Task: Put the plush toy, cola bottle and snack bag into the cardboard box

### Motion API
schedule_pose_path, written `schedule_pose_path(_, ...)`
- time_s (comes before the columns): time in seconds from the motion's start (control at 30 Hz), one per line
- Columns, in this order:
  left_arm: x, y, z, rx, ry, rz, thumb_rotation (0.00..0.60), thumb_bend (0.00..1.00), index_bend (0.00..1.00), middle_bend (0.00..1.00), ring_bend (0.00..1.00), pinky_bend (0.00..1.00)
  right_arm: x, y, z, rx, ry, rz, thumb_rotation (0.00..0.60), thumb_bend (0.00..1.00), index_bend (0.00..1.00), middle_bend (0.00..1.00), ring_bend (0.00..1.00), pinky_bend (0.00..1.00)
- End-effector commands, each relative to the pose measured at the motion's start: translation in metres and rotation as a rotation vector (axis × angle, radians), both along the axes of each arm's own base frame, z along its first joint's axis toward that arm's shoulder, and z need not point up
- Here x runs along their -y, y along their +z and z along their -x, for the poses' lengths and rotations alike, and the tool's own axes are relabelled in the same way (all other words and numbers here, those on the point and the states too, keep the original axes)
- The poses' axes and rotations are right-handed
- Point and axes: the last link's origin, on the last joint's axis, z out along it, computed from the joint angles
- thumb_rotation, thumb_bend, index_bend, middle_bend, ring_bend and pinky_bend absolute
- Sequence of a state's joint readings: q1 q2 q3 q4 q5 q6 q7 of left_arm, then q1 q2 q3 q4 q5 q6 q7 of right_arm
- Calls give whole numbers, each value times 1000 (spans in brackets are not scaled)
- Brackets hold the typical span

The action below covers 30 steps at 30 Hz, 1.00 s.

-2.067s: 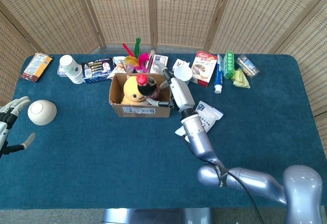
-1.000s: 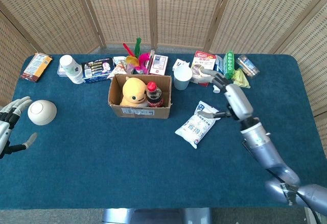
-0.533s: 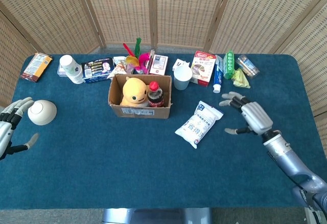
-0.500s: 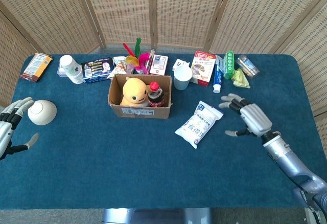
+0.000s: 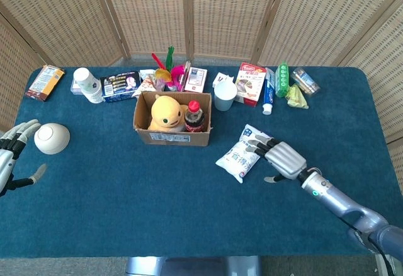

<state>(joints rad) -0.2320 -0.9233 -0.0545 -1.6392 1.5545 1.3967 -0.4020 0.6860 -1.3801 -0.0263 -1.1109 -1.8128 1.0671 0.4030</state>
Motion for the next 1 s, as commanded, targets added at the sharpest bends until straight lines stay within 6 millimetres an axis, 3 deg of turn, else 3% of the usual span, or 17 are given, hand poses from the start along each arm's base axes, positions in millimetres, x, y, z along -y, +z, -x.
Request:
schedule_pose_path(0.03,0,0,0,0,1,1,600,420,0,0,0,101,5,-10,-17,-28,22,-4,600,283,134,88,13,220)
schedule_pose_path(0.23,0,1,1,4,1,-1,600,420,0,0,0,101,14,-22,-35,-144,58,-3,600,286,73,38,0,220)
schedule_pose_path(0.57,0,4,2,14,2,-3,600,420,0,0,0,102,22,-38,-57,-238,84,19,600,305,64,27,0,223)
schedule_pose_path(1.0,1,5,4,17,4,-1,600,420,0,0,0,110,13,-54,-73,-326,150,-13,600,372,98,73,5,253)
